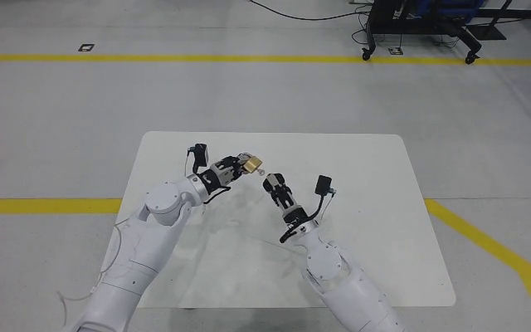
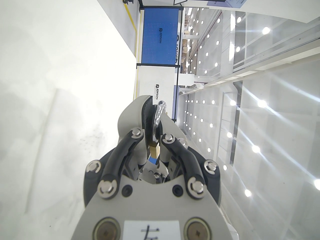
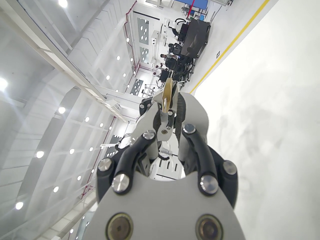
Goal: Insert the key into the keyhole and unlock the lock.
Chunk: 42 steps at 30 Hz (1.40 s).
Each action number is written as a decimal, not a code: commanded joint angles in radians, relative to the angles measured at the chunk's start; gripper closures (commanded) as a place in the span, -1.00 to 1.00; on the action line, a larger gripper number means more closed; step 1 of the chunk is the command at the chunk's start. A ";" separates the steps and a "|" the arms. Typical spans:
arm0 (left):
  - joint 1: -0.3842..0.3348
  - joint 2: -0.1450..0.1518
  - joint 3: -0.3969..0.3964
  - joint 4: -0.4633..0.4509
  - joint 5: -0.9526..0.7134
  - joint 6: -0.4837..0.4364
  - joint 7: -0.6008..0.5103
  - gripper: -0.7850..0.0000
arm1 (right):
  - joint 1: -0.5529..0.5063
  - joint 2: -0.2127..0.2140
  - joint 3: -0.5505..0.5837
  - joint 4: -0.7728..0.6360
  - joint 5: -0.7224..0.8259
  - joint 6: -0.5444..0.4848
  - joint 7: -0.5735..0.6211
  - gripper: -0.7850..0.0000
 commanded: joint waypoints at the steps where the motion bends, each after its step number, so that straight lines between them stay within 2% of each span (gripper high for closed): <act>1: 0.001 0.000 -0.002 0.000 -0.002 0.006 -0.001 1.00 | -0.025 0.009 0.042 -0.025 0.009 -0.008 0.032 1.00; 5: 0.002 -0.002 -0.005 0.002 -0.024 0.025 -0.011 1.00 | -0.086 0.026 0.098 -0.107 -0.008 -0.075 0.098 1.00; 7: 0.006 -0.006 -0.005 0.006 -0.097 0.047 -0.053 1.00 | -0.101 0.032 0.106 -0.123 -0.024 -0.132 0.143 1.00; 11: 0.001 -0.014 0.000 0.030 -0.217 0.100 -0.139 1.00 | -0.091 0.038 0.104 -0.112 -0.011 -0.242 0.251 1.00; 14: -0.006 -0.019 0.006 0.046 -0.263 0.122 -0.178 1.00 | -0.081 0.038 0.094 -0.090 -0.034 -0.267 0.267 1.00; 20: -0.018 -0.023 0.011 0.068 -0.294 0.132 -0.218 1.00 | -0.035 0.029 0.073 -0.037 -0.049 -0.249 0.236 1.00; 31: -0.026 -0.026 0.022 0.079 -0.282 0.142 -0.220 1.00 | 0.005 0.012 0.042 0.031 -0.188 -0.241 0.080 1.00; 34: -0.029 -0.024 0.019 0.074 -0.246 0.104 -0.195 1.00 | -0.001 0.011 0.044 0.030 -0.190 -0.264 0.066 1.00; 35: -0.032 -0.023 0.015 0.070 -0.212 0.075 -0.173 1.00 | -0.010 0.012 0.048 0.019 -0.178 -0.280 0.070 0.63; 38: -0.021 -0.021 0.002 0.051 -0.193 0.017 -0.150 1.00 | -0.040 0.020 0.067 -0.013 -0.084 -0.318 0.144 0.26; 42: -0.012 -0.020 -0.002 0.037 -0.200 -0.012 -0.183 1.00 | -0.056 0.032 0.079 -0.041 0.150 -0.282 0.366 0.22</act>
